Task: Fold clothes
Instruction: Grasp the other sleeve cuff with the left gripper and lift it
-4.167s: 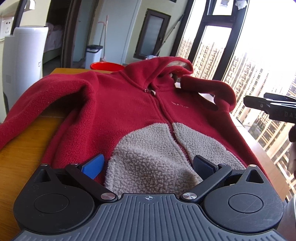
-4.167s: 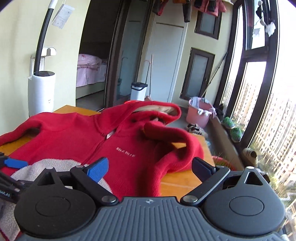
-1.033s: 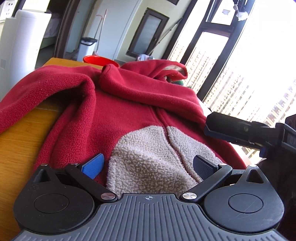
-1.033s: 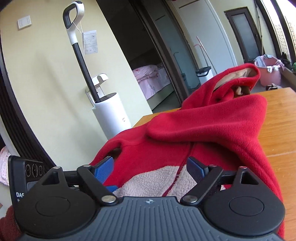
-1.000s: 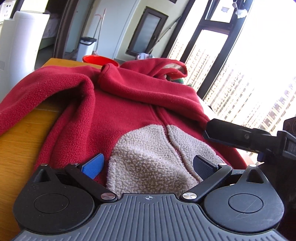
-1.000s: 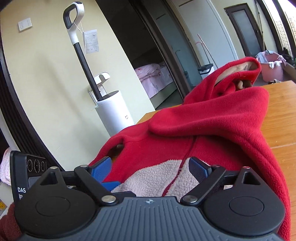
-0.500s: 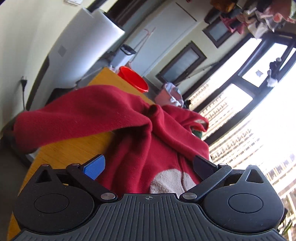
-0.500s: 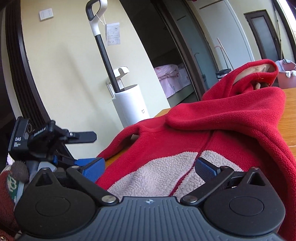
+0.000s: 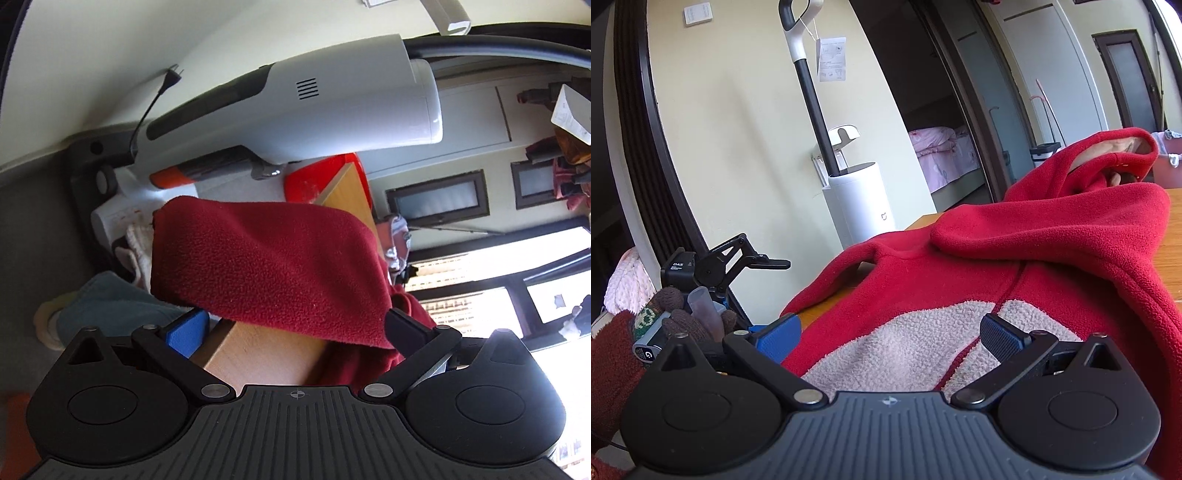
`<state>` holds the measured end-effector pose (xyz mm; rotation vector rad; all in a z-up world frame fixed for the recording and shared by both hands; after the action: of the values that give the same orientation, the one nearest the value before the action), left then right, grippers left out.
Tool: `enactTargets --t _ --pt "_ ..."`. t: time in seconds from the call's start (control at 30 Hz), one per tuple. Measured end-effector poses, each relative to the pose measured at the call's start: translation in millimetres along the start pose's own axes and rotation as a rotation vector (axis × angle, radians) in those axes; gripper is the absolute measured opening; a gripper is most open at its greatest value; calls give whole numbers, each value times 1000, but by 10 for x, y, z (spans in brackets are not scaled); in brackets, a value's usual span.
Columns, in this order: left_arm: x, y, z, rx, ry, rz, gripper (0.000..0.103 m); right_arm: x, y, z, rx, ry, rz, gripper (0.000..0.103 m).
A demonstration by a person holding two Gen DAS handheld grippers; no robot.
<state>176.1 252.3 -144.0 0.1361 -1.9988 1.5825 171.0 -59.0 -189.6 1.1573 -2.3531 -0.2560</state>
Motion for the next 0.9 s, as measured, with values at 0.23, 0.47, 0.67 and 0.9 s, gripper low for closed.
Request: enactTargets --t 0.23,0.47,0.67,0.9 --pt "-68 -65 -157 -33 -43 -15 35 29 -5 6 -6 -19 -2 103" --pt "101 -777 -111 -451 -168 -119 21 62 -31 8 -21 -32 -4 103" --pt "201 -1634 217 -814 -270 -132 15 73 -37 7 -27 -36 3 103" --pt "42 -2359 614 -966 -234 -28 13 88 -41 3 -34 -49 3 103"
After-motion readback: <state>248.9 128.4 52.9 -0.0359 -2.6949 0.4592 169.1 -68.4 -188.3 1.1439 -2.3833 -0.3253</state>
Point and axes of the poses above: each gripper's, at about its wrist camera, not at the fingertips, and x roughly against the way its jaws point, y to its left, z to its underside, the point moved 4 cm from there along -x, roughly the way its jaws point, and after that the axes turned 2 degrees about y, right-handed, at the moved point
